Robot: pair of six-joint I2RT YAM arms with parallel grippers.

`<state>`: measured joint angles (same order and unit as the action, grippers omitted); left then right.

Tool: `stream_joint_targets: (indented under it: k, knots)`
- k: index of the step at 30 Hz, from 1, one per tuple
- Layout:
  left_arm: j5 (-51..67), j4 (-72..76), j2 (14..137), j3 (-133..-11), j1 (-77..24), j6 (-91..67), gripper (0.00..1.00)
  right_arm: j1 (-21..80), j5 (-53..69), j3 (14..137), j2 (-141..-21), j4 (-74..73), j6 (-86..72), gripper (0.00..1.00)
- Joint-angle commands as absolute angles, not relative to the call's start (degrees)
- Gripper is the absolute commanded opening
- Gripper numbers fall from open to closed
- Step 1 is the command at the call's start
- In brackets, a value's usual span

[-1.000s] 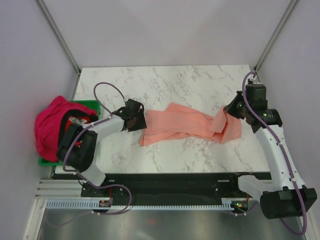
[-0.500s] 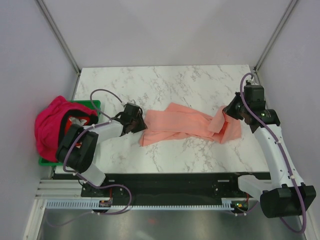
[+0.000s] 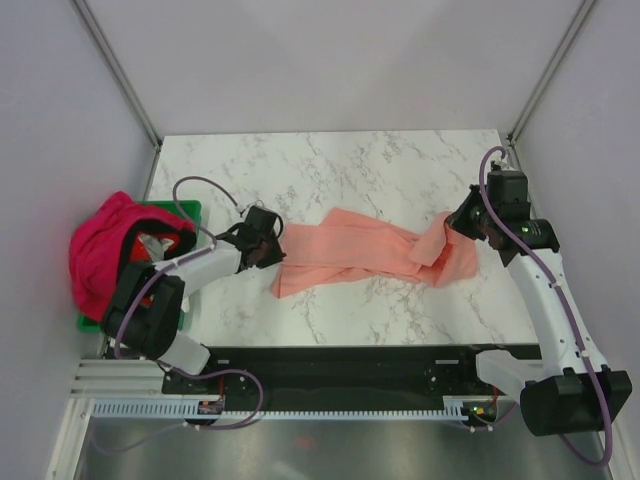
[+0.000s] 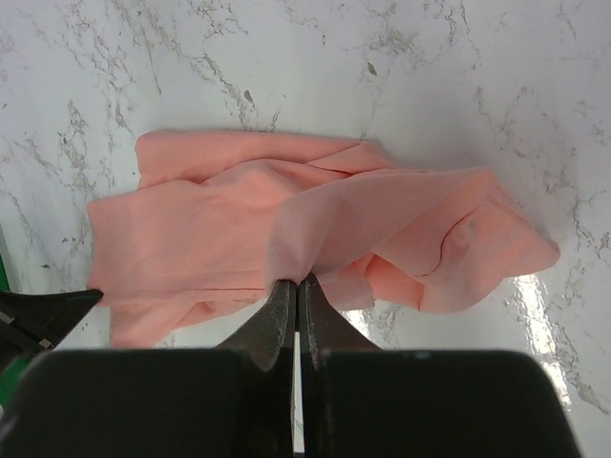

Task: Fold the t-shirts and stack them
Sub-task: Flatten the tshirt out

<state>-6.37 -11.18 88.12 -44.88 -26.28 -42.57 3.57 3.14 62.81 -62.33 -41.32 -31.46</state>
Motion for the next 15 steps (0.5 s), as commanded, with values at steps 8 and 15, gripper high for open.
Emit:
stream_joint_targets:
  k: [8,15]
  knots:
    - [-16.3,-27.1,73.7,-55.7,-26.4,-38.6,0.04,3.4,3.4,67.7,-62.3,-41.2,-31.5,0.00]
    - [-17.9,-37.6,63.4,-69.0,-26.7,-35.8,0.02,3.4,1.6,80.0,-60.0,-44.6,-34.4,0.00]
